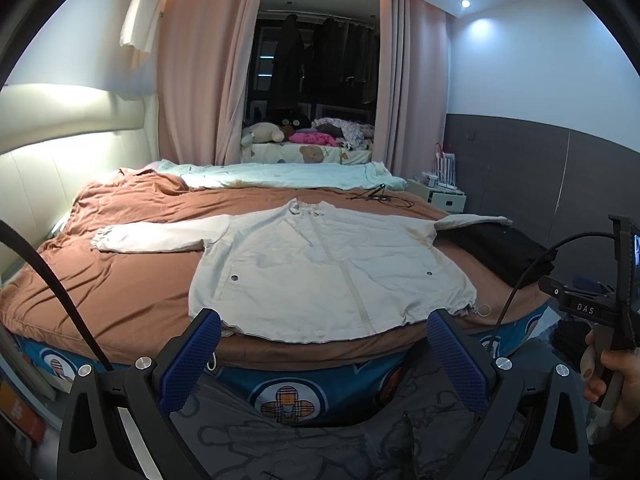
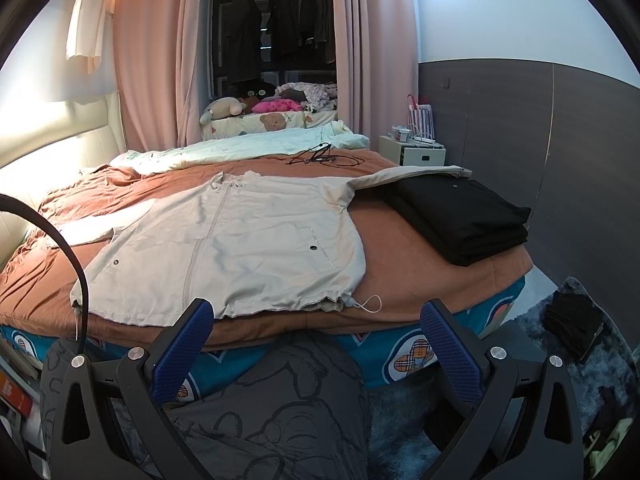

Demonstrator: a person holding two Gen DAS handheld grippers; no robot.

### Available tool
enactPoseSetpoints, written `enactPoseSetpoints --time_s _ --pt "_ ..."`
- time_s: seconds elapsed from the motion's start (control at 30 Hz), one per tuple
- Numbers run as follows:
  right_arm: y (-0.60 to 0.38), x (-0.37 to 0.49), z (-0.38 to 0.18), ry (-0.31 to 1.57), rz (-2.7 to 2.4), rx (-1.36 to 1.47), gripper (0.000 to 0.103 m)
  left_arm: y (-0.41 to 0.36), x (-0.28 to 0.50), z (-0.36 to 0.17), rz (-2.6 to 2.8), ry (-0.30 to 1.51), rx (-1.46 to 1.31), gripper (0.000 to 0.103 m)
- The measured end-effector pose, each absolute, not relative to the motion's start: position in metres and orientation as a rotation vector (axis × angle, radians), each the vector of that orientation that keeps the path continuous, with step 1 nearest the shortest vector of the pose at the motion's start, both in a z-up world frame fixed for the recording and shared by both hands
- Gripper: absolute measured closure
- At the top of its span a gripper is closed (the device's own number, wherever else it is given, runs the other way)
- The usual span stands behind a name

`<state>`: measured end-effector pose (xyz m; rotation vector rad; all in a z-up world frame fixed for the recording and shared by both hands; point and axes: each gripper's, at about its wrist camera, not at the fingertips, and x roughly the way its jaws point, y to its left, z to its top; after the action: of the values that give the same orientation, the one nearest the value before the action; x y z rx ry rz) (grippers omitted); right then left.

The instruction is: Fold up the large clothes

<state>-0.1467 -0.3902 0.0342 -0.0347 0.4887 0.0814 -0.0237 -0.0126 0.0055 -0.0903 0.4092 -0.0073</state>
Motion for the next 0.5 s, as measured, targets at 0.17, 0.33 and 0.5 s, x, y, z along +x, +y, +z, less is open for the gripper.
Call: enactPoseSetpoints --time_s 0.17,0.33,0.5 --pt "-0.3903 -0.1463 0.0347 0.487 0.083 -0.039 0.0 -0.0127 -0.0237 0.0056 -0.007 0.409 -0.091 0.0" --pt "-0.3898 -0.1481 0.0343 0.486 0.083 -0.036 0.0 -0.0127 -0.0262 0.0063 -0.001 0.406 -0.092 0.0" --pt "-0.3898 -0.1468 0.0329 0.487 0.084 -0.031 0.0 -0.0105 -0.027 0.0045 0.003 0.405 -0.098 0.0"
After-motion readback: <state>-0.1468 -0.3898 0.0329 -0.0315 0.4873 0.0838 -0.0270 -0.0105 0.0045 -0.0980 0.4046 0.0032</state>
